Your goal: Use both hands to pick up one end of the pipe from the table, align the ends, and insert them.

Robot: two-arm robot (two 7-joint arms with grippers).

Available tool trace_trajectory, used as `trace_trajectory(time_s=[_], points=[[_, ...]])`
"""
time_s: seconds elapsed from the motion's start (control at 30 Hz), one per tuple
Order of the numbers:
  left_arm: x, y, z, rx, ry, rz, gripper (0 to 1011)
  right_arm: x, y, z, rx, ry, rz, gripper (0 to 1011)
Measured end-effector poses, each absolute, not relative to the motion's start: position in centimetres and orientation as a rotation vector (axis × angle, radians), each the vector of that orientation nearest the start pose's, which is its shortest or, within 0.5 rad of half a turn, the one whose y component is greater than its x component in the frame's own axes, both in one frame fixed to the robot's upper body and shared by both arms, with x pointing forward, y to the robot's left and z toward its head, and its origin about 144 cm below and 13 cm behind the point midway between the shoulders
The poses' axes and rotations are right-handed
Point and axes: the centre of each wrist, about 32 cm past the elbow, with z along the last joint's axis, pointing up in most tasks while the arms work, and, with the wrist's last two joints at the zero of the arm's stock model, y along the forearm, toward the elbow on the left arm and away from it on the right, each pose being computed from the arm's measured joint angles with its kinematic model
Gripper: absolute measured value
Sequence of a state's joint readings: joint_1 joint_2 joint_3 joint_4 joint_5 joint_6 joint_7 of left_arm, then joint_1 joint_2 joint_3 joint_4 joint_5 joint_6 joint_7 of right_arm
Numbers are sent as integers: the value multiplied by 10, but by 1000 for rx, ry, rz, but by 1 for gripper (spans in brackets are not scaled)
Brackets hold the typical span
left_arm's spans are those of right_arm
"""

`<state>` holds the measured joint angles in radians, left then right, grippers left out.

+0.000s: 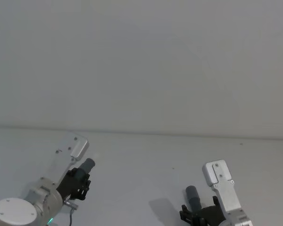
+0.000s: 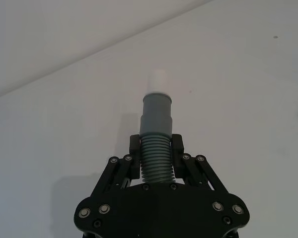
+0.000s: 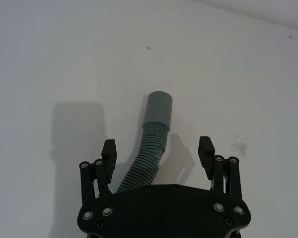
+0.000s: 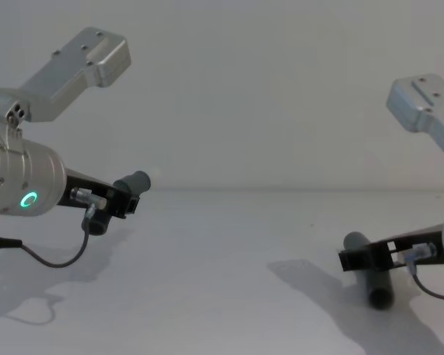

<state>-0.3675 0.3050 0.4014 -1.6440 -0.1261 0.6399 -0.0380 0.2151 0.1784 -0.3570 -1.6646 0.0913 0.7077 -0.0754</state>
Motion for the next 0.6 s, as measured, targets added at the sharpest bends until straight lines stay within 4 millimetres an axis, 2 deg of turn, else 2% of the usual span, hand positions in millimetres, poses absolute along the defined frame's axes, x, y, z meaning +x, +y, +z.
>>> trace_trajectory(time_s=[0.6], points=[[522,189,1263,469,-34,1227,329,498,-161,1228,-561,252,-1328,1000]])
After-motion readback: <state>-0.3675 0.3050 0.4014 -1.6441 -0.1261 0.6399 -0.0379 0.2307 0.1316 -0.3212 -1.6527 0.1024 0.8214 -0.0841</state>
